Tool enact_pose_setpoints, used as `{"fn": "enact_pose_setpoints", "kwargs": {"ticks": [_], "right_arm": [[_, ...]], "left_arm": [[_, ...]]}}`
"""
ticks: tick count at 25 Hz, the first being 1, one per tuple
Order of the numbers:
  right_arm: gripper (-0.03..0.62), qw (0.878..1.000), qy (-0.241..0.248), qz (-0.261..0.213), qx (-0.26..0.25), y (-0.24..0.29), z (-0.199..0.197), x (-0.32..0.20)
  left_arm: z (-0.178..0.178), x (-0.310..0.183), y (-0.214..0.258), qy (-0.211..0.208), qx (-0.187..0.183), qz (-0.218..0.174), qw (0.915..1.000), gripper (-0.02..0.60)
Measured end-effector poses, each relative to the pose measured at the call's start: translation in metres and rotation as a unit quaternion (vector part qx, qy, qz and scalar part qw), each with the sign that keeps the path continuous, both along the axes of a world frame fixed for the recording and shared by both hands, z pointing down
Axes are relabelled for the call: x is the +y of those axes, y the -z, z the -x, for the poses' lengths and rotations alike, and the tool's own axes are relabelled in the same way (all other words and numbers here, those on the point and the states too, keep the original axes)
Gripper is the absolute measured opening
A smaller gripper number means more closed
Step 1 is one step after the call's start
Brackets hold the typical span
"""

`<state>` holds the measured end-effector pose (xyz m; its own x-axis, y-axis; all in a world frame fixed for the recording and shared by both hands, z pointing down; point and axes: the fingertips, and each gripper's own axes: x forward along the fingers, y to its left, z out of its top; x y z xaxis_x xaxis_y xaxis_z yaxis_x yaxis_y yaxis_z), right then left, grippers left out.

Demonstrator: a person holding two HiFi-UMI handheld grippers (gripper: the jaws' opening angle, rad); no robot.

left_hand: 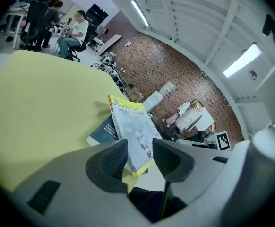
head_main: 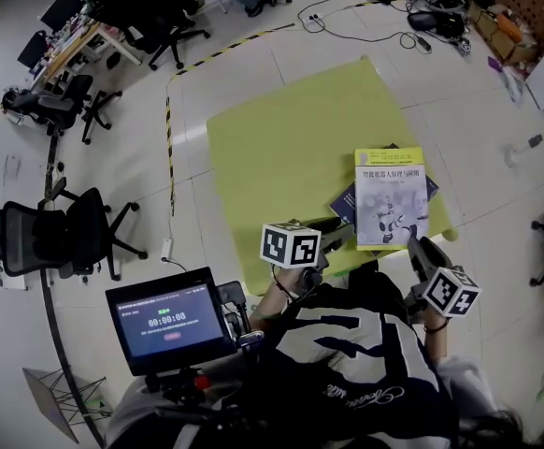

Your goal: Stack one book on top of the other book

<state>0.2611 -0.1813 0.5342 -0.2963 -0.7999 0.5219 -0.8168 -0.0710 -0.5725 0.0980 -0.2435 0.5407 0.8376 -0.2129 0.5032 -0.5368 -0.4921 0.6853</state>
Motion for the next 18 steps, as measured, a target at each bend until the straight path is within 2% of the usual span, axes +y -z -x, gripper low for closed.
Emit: {"fn": "enact_pose_setpoints", "kwargs": {"ticks": [3, 11, 14, 18], "right_arm": [[0.144, 1.000, 0.003, -0.016, -0.011, 0.009, 0.027, 0.013], [0.041, 0.997, -0.021, -0.061, -0.033, 0.029, 0.092, 0.055], [-0.002, 0.996, -0.032, -0.072, -0.033, 0.035, 0.112, 0.074], [-0.003, 0.997, -0.029, -0.074, -0.024, 0.038, 0.135, 0.100]], "left_arm": [[0.009, 0.018, 0.007, -0.011, 0.014, -0.004, 0.9998, 0.156], [0.070, 0.059, 0.021, 0.002, 0.014, -0.042, 0.9990, 0.005], [0.090, 0.080, 0.025, 0.007, 0.027, -0.038, 0.9989, 0.005], [0.108, 0.110, 0.026, 0.001, 0.039, -0.037, 0.9985, 0.005]]}}
